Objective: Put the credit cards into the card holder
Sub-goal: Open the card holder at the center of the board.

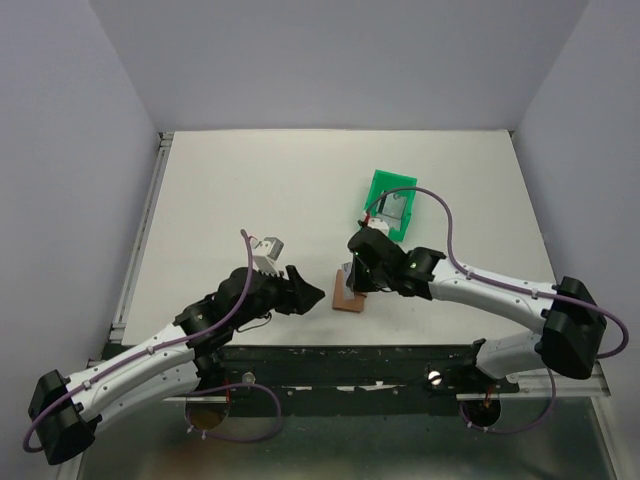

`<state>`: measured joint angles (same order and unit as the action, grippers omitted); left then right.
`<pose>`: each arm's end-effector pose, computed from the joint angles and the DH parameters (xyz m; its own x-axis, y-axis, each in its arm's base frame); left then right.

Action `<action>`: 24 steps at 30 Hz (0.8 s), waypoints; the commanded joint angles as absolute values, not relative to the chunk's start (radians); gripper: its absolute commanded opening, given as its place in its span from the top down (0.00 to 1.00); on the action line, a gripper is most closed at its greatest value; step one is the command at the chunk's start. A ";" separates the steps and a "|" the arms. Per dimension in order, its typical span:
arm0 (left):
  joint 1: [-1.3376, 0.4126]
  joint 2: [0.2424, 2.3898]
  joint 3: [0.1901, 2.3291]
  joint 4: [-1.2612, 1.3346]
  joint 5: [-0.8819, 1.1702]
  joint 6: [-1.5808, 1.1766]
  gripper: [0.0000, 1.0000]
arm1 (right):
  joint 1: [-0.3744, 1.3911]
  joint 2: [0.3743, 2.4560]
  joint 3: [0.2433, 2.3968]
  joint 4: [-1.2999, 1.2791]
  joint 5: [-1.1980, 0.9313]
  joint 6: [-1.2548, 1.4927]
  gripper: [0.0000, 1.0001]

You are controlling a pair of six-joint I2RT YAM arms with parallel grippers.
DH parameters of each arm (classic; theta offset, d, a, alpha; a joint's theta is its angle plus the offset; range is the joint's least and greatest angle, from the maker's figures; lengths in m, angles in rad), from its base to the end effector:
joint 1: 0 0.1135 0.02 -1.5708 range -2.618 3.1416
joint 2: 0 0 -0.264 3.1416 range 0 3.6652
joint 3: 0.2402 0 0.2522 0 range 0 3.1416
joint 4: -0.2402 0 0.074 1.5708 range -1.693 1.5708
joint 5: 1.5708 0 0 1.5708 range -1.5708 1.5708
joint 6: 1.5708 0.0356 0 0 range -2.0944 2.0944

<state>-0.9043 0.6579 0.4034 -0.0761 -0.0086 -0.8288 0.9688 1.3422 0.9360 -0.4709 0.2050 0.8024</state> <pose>0.1034 -0.1310 0.2357 -0.7113 -0.2880 -0.6412 0.3798 0.6102 -0.6953 0.1637 0.2254 0.2453 -0.8298 0.0354 -0.5569 -0.1965 0.9155 0.3510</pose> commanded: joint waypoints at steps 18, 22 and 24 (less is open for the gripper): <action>-0.900 0.687 0.383 -0.063 -0.012 -0.839 0.30 | 0.933 1.490 1.006 -0.721 0.322 0.880 1.00; -0.899 0.706 0.387 -0.054 -0.008 -0.836 0.30 | 0.930 1.467 0.989 -0.724 0.325 0.884 1.00; -0.899 0.716 0.388 -0.051 -0.006 -0.833 0.30 | 0.930 1.460 0.980 -0.727 0.328 0.887 1.00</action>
<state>-0.9043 0.6983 0.3824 -0.0757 -0.0082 -0.8360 0.9344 1.4925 0.9939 -0.6907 0.2806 0.8650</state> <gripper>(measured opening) 0.698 0.009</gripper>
